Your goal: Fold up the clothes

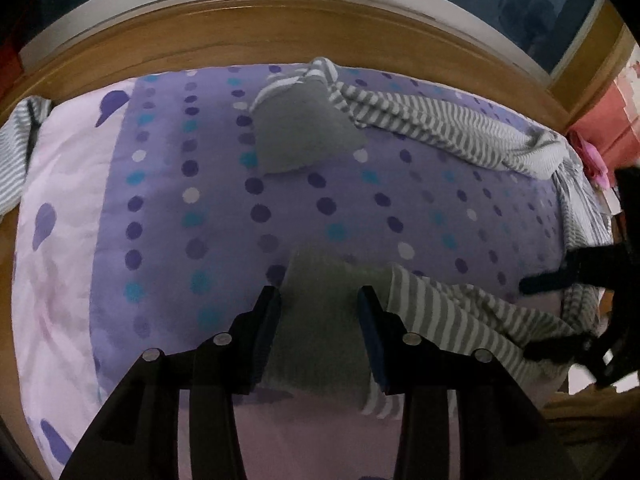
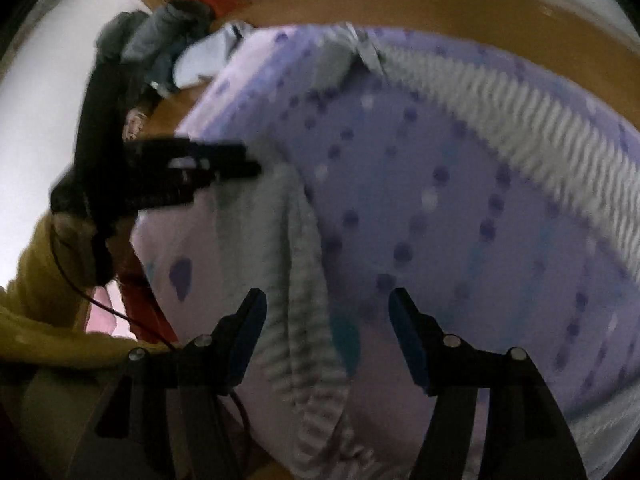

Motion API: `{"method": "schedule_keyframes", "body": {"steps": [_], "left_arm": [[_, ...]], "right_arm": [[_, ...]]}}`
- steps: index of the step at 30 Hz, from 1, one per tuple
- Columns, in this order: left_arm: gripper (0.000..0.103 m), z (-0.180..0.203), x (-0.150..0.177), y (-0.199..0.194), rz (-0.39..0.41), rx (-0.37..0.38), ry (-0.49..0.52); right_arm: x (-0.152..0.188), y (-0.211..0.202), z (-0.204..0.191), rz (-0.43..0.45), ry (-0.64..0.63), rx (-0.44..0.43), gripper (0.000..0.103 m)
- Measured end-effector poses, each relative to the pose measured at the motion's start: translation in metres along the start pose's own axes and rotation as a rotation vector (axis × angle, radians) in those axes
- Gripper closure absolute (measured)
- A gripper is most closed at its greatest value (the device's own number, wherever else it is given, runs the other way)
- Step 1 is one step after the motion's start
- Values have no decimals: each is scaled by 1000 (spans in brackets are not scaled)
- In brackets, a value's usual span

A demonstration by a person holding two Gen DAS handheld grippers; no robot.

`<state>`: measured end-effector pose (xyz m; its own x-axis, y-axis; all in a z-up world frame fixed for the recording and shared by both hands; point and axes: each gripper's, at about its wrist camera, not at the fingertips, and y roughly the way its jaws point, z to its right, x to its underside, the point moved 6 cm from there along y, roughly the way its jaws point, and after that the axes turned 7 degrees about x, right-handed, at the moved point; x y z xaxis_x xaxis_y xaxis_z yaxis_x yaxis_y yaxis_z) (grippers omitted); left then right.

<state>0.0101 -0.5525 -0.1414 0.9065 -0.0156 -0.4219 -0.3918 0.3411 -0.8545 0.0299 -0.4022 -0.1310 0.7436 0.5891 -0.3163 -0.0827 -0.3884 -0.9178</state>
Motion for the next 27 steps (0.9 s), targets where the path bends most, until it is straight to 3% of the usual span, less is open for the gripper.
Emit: {"method": "schedule_keyframes", "body": {"steps": [5, 7, 9, 10, 11, 12, 15, 17, 20, 23, 25, 27], "left_arm": [[59, 0, -3, 3, -10, 37, 46], [56, 2, -3, 4, -13, 56, 63], [58, 5, -4, 4, -3, 99, 75], [84, 8, -4, 2, 3, 156, 68], [95, 9, -4, 3, 0, 203, 53], [94, 11, -5, 3, -4, 250, 38], [95, 17, -22, -9, 45, 235, 101], [95, 24, -45, -38, 135, 242, 154], [95, 38, -75, -89, 309, 225, 249], [95, 49, -88, -143, 488, 160, 367], [94, 43, -80, -158, 534, 110, 412], [94, 29, -65, -156, 520, 87, 404]], "right_arm": [[8, 10, -10, 23, 24, 61, 44], [8, 11, -11, 31, 60, 75, 54], [7, 13, -11, 33, 101, 73, 73], [7, 13, -11, 31, 116, 66, 79], [7, 13, -10, 33, 132, 59, 90], [6, 12, -10, 40, 145, 65, 93], [-3, 1, -5, 93, 167, 148, 96], [-16, -25, 0, 177, 192, 212, 96], [-42, -88, -11, 396, 189, 324, 96], [-53, -135, -48, 576, 92, 459, 96], [-50, -144, -82, 644, 3, 543, 96], [-42, -129, -105, 640, -45, 550, 96]]}}
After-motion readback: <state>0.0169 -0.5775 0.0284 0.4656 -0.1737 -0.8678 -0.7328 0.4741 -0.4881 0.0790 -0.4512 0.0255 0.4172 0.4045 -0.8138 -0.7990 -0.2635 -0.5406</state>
